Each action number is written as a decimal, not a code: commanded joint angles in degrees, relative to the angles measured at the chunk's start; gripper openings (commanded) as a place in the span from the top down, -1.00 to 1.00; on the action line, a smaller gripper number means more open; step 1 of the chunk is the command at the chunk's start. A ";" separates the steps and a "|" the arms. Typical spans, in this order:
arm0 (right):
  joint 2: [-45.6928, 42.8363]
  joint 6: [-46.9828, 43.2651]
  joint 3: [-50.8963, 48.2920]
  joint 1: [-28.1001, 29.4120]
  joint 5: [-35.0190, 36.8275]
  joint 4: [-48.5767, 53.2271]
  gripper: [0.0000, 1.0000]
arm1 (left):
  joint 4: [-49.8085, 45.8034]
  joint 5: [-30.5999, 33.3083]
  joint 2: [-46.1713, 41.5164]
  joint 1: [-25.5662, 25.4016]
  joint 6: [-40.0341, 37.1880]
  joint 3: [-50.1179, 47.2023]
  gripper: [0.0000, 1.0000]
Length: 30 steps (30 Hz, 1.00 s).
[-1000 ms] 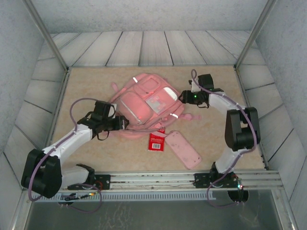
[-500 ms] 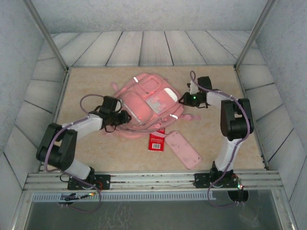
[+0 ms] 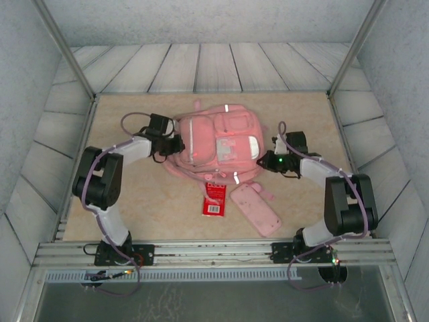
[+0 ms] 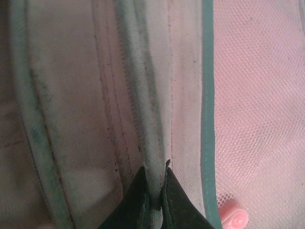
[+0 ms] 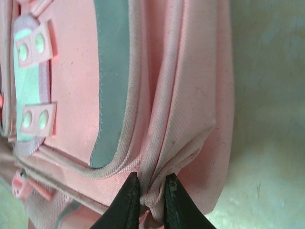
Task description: Pack the student bag
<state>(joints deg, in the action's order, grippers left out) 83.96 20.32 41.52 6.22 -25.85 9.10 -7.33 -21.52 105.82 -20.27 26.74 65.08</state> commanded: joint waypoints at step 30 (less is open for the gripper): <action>0.41 -7.41 10.33 1.86 10.17 10.18 0.13 | -12.58 10.64 -24.29 -17.33 0.58 -7.15 -0.15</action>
<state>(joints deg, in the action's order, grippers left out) 84.75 13.93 50.26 7.92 -17.96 18.46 -21.15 -12.05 81.52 -36.53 24.84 57.10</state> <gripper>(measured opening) 0.435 0.575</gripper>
